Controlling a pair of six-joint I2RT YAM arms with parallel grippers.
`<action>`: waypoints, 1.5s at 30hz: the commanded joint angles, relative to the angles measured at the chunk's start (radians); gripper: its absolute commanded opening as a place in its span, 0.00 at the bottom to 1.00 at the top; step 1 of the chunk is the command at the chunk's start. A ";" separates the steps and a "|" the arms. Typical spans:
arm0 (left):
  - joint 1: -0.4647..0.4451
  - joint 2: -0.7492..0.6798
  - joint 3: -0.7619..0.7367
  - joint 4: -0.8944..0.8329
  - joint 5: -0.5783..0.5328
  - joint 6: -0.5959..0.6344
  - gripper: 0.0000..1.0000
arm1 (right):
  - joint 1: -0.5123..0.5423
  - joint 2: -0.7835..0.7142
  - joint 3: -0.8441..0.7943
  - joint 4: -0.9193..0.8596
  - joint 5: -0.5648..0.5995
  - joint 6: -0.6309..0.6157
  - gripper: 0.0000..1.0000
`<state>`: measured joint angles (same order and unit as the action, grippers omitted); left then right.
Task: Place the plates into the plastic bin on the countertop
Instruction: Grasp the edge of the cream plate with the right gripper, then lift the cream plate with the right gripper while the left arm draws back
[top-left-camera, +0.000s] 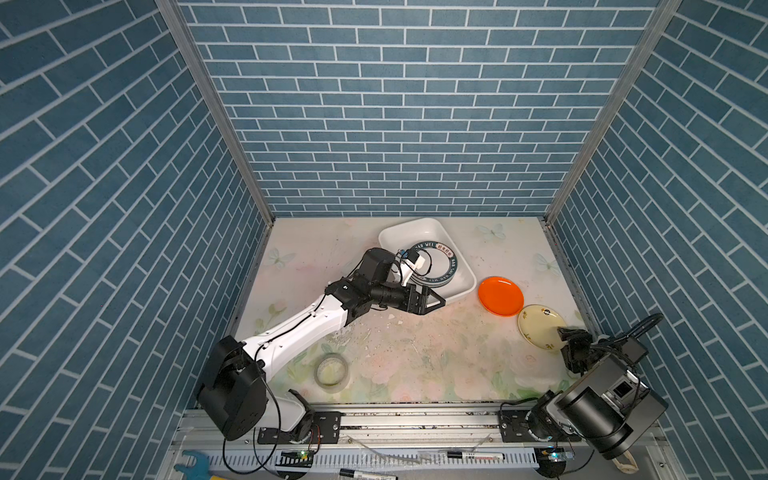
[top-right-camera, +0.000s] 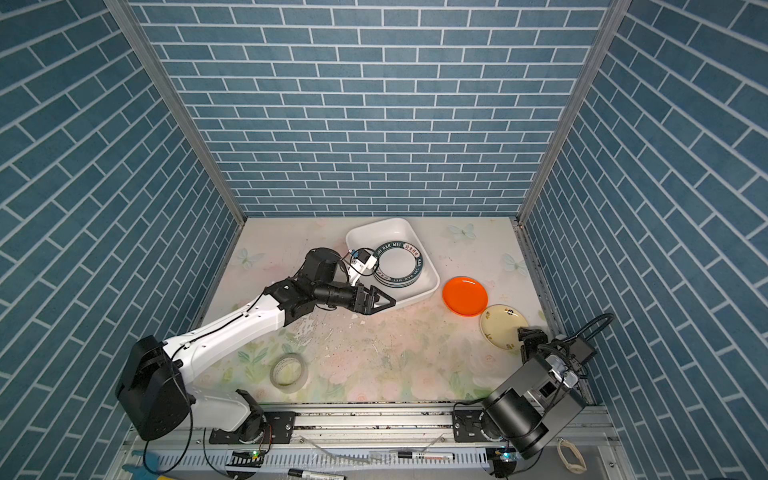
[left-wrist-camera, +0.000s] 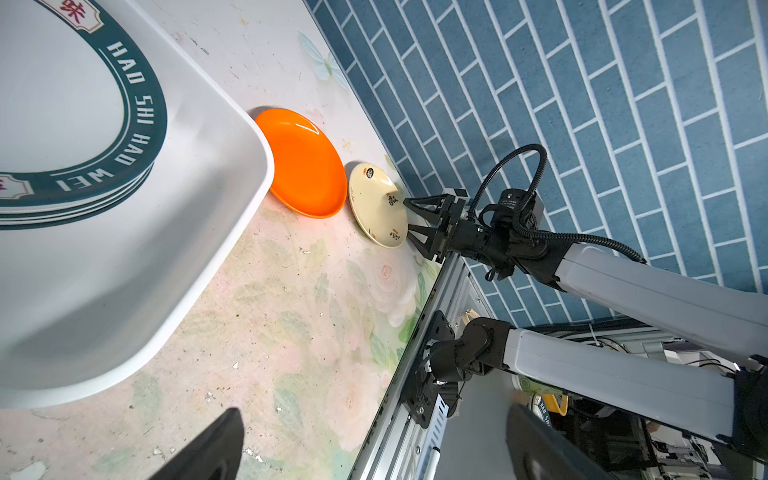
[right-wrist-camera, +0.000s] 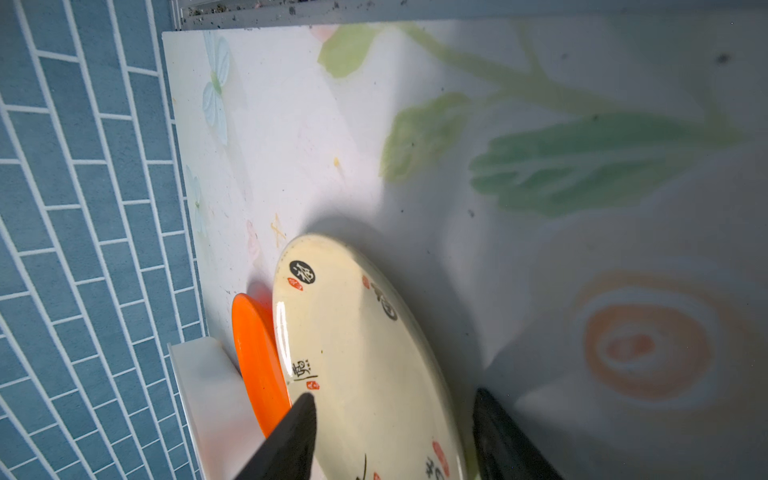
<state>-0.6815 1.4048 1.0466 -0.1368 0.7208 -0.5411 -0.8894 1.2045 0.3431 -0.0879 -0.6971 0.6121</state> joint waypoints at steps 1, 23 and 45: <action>0.018 0.002 -0.010 0.008 0.008 -0.005 1.00 | 0.043 0.018 -0.016 -0.148 0.044 -0.031 0.59; 0.059 -0.025 -0.017 0.017 0.018 -0.047 1.00 | 0.211 -0.023 0.034 -0.223 0.037 -0.051 0.50; 0.072 -0.026 -0.020 0.018 0.011 -0.044 1.00 | 0.225 -0.030 -0.013 -0.124 0.104 0.080 0.02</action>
<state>-0.6193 1.3983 1.0389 -0.1368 0.7261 -0.5915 -0.6682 1.2068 0.3466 -0.1680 -0.6586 0.6823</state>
